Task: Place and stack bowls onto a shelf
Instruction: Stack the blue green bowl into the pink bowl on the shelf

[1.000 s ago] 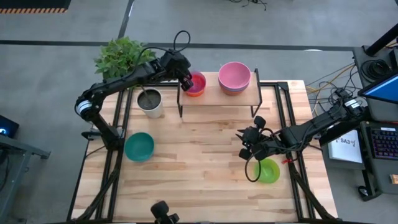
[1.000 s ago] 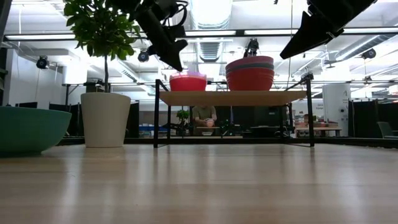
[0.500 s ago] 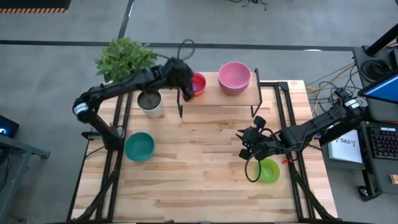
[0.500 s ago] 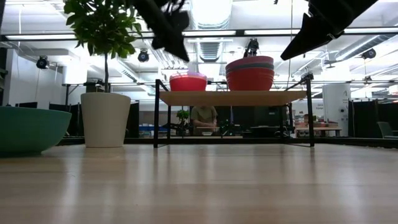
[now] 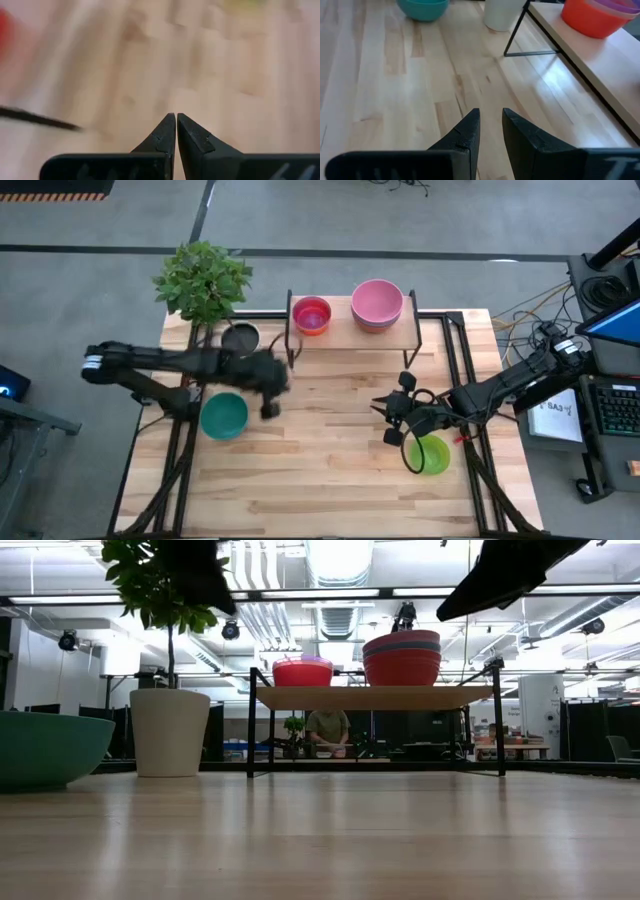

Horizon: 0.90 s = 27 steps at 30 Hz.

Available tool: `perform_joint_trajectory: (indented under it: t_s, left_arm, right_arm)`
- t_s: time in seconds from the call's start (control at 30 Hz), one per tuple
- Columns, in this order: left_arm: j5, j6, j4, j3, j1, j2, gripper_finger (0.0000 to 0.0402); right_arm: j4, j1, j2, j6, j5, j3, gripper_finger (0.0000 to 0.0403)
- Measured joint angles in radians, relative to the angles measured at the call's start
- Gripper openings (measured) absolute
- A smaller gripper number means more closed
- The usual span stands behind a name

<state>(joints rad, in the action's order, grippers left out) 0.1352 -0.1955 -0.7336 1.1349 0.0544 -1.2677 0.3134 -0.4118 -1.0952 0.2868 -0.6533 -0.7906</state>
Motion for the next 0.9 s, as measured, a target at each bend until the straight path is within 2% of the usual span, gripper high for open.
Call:
perform_joint_trajectory:
  t_s: [0.17, 0.33, 0.43, 0.67, 0.9]
  left_arm:
    - [-0.021, -0.382, -0.056, -0.074, 0.183, 0.088, 0.0000]
    - [-0.019, -0.820, -0.316, -0.077, 0.282, 0.075, 0.0000]
    - [-0.017, -0.999, -0.464, -0.078, 0.311, 0.025, 0.0000]
    - [-0.015, -1.055, -0.501, -0.078, 0.329, -0.088, 0.0015]
    - [-0.021, -1.052, -0.500, -0.078, 0.336, -0.166, 0.0084]
  right_arm:
    - [-0.004, 0.000, -0.014, 0.000, -0.001, 0.000, 0.0073]
    - [-0.014, 0.000, -0.024, -0.001, -0.001, 0.000, 0.0072]
    - [-0.013, 0.005, -0.025, -0.004, -0.001, -0.001, 0.0073]
    - [-0.027, 0.038, -0.025, -0.064, -0.001, -0.005, 0.0073]
    - [-0.055, 0.068, -0.018, -0.183, -0.001, -0.055, 0.0072]
